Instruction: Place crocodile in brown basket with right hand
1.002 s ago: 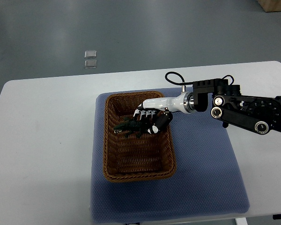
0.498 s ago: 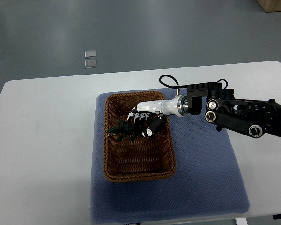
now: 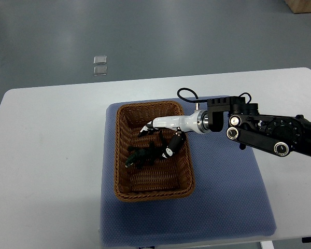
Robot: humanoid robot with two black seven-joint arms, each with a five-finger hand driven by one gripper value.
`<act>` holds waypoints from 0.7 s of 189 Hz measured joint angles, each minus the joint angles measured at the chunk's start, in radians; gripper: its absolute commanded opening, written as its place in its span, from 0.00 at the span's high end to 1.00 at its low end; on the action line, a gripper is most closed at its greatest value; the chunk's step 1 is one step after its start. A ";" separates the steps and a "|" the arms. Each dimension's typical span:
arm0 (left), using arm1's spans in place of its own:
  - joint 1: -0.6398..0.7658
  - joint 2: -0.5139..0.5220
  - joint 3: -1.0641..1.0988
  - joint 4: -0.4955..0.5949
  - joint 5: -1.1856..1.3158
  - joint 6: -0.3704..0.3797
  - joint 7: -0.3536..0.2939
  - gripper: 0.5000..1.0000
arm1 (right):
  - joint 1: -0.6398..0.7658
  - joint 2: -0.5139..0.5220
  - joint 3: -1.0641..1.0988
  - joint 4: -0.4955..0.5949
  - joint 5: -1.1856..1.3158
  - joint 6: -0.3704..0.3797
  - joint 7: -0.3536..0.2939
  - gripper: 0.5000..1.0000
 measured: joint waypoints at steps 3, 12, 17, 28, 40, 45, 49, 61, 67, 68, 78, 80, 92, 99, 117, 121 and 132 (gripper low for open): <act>0.000 0.000 0.000 0.000 0.000 0.000 0.000 0.00 | 0.000 -0.001 0.000 0.000 0.000 0.001 0.000 0.17; 0.000 0.000 0.000 0.000 0.000 0.000 0.000 0.00 | 0.000 -0.004 0.000 0.000 0.000 0.003 0.000 0.16; 0.000 0.000 0.000 0.000 0.000 0.000 0.000 0.00 | 0.000 -0.006 0.001 0.000 0.001 0.004 0.000 0.16; 0.000 0.000 0.000 0.000 0.000 0.000 0.000 0.00 | 0.003 -0.011 0.003 0.001 0.004 0.004 0.000 0.16; 0.000 0.000 0.000 0.000 0.000 0.000 0.000 0.00 | 0.010 -0.019 0.022 0.001 0.012 0.005 0.000 0.16; 0.000 0.000 0.000 0.000 0.000 0.000 0.000 0.00 | 0.011 -0.024 0.037 0.001 0.014 0.007 0.000 0.16; 0.000 0.000 0.000 0.000 0.000 0.000 0.000 0.00 | 0.012 -0.028 0.049 0.001 0.016 0.008 0.000 0.16; 0.000 0.000 0.000 0.000 0.000 0.000 0.000 0.00 | 0.012 -0.041 0.100 0.001 0.019 0.011 0.000 0.16; 0.000 0.000 0.000 0.000 0.000 0.000 0.000 0.00 | 0.012 -0.046 0.128 0.001 0.021 0.012 0.000 0.16; 0.000 0.000 0.000 0.000 0.000 0.000 0.000 0.00 | 0.012 -0.047 0.132 0.001 0.021 0.012 0.000 0.16; 0.000 0.000 0.000 0.000 0.000 0.000 0.000 0.00 | 0.008 -0.057 0.184 0.001 0.029 0.013 0.000 0.16; 0.000 0.000 0.000 0.000 0.000 0.000 0.000 0.00 | 0.006 -0.060 0.199 0.001 0.032 0.012 0.000 0.16; 0.000 0.000 0.000 0.000 0.000 0.000 0.000 0.00 | -0.006 -0.069 0.262 0.000 0.055 0.007 0.000 0.16; 0.000 0.000 0.000 0.000 0.000 0.000 0.000 0.00 | -0.023 -0.072 0.307 -0.003 0.082 0.003 0.000 0.16; 0.000 0.000 0.000 0.000 0.000 0.000 0.000 0.00 | -0.087 -0.069 0.438 -0.017 0.187 -0.014 0.001 0.16; 0.000 0.000 0.000 0.000 0.000 0.000 0.000 0.00 | -0.108 -0.065 0.479 -0.022 0.224 -0.022 0.001 0.16; 0.000 0.000 0.000 0.000 0.000 0.000 0.000 0.00 | -0.158 -0.053 0.569 -0.031 0.315 -0.044 0.005 0.16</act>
